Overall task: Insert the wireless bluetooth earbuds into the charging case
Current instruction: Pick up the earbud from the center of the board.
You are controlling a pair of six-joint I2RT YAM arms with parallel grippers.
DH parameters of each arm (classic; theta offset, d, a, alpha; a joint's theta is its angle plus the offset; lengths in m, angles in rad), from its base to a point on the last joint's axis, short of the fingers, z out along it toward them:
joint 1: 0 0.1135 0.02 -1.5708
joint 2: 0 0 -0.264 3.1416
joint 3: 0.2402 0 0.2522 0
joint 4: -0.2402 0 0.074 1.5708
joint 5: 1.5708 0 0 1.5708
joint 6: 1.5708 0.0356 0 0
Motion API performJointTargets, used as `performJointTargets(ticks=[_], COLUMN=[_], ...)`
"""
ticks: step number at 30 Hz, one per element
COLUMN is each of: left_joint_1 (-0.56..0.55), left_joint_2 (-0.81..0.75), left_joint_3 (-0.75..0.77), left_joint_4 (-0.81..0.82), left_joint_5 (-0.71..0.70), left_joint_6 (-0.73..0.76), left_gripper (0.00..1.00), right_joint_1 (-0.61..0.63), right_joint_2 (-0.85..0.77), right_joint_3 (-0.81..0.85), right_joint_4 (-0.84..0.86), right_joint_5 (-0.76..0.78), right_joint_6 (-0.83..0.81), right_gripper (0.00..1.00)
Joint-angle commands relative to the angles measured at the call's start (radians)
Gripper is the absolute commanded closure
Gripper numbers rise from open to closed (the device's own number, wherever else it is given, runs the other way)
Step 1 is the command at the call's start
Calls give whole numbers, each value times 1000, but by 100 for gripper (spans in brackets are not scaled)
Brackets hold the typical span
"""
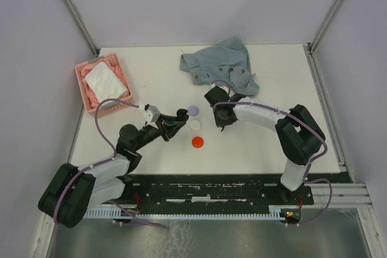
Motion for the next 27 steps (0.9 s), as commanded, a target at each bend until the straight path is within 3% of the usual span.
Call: performJointTargets(ticks=[1, 8, 16, 27], left_joint_1=[1, 1, 1, 0], left_joint_2=[-11, -18, -17, -6], left_joint_3=[6, -31, -48, -50], left_joint_4=[110, 205, 277, 355], left_joint_5=[56, 93, 137, 147], left_joint_6=[50, 54, 35, -38], left_gripper=[97, 97, 97, 97], right_joint_1=[44, 134, 222, 413], right_joint_2=[-152, -347, -545, -597], right_joint_3=[17, 39, -22, -98], right_joint_4=[5, 26, 194, 511], right_joint_5=[65, 162, 159, 220], right_joint_6=[-77, -150, -239, -434], right_gripper=[86, 86, 87, 87])
